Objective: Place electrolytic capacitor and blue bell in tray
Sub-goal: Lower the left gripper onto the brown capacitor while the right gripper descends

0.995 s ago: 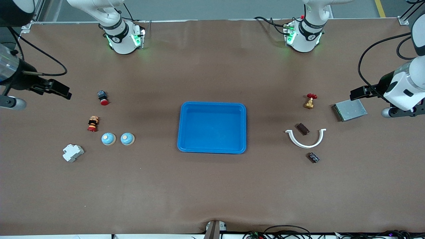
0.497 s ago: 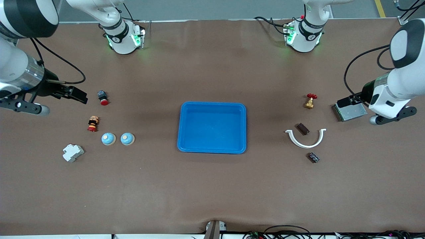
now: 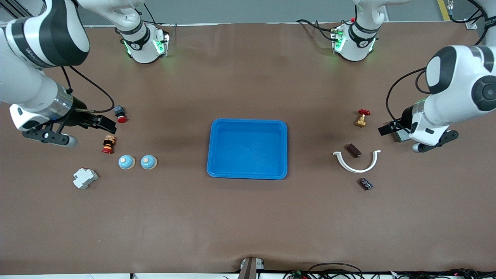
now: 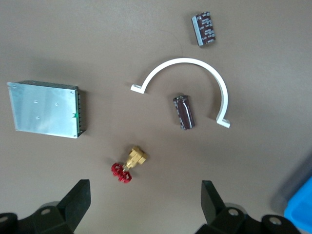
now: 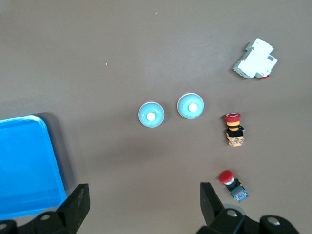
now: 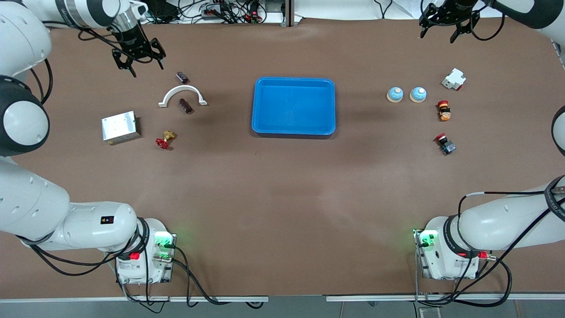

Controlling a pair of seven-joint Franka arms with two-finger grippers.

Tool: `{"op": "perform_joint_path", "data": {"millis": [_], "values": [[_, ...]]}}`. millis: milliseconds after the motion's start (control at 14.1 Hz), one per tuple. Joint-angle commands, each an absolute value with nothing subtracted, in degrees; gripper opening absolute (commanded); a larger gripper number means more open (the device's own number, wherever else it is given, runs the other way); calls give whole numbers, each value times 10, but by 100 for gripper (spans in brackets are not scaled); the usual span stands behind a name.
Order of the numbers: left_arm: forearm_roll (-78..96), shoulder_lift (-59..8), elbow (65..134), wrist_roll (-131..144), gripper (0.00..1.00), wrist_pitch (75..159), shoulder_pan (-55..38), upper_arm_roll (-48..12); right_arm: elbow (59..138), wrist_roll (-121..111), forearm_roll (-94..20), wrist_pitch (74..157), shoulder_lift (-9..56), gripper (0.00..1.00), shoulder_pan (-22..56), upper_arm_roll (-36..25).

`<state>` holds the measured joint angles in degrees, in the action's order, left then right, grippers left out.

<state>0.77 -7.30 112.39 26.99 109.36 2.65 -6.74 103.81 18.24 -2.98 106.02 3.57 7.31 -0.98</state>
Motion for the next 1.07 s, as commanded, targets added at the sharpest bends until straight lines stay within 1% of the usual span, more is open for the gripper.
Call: {"op": "perform_joint_path", "data": {"millis": [0,71,142,213,284,497,569,711,853,924,995], "values": [[19,-113,1134,301,91,1151,26,-70,1065,204,-36,1089,25,100,79,-10],[24,-125,1141,339,89,1182,26,-71,1077,211,-36,1108,26,100,84,-10],[24,-135,1144,366,89,1205,26,-77,1098,217,-36,1135,26,100,88,-10],[24,-144,1143,374,89,1210,26,-83,1114,219,-35,1157,26,100,91,-10],[23,-154,1143,375,88,1219,25,-83,1121,220,-35,1167,27,100,95,-10],[22,-205,1145,376,88,1285,29,-83,1121,220,-36,1183,48,100,96,-10],[22,-223,1145,379,85,1303,29,-83,1124,220,-36,1196,60,100,96,-10],[22,-235,1145,381,83,1311,30,-83,1125,219,-35,1216,89,100,106,-10],[22,-246,1145,384,78,1312,29,-83,1126,220,-35,1238,111,100,111,-10],[22,-250,1145,392,78,1316,26,-83,1126,220,-36,1253,124,100,111,-10],[21,-257,1145,401,75,1317,26,-83,1127,219,-35,1265,135,100,111,-10]]}}
